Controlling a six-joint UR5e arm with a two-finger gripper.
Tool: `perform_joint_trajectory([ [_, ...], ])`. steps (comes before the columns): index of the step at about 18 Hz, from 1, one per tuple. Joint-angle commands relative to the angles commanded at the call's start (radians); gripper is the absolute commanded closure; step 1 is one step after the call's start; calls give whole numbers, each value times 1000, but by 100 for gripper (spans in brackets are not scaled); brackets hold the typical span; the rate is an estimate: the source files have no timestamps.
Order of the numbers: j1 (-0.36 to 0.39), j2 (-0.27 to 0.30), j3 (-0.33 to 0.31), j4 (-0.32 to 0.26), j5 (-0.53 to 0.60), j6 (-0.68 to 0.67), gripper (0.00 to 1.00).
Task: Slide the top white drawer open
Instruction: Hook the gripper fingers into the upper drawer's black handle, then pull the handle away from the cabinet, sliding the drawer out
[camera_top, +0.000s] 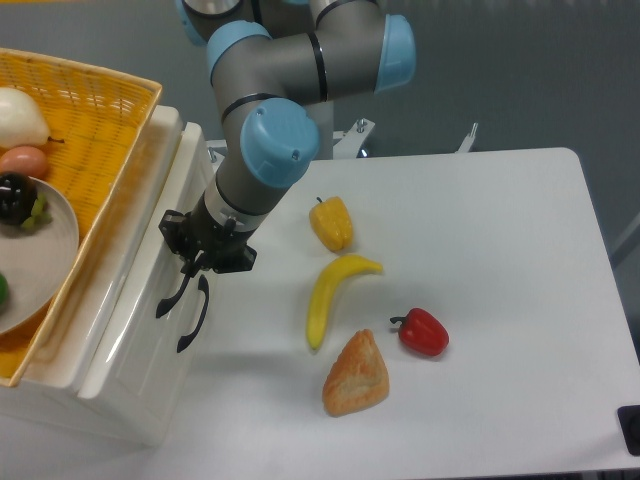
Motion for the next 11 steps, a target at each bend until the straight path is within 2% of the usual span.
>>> perform_joint_trajectory([
  [11, 14, 2, 2, -2, 3, 0, 89],
])
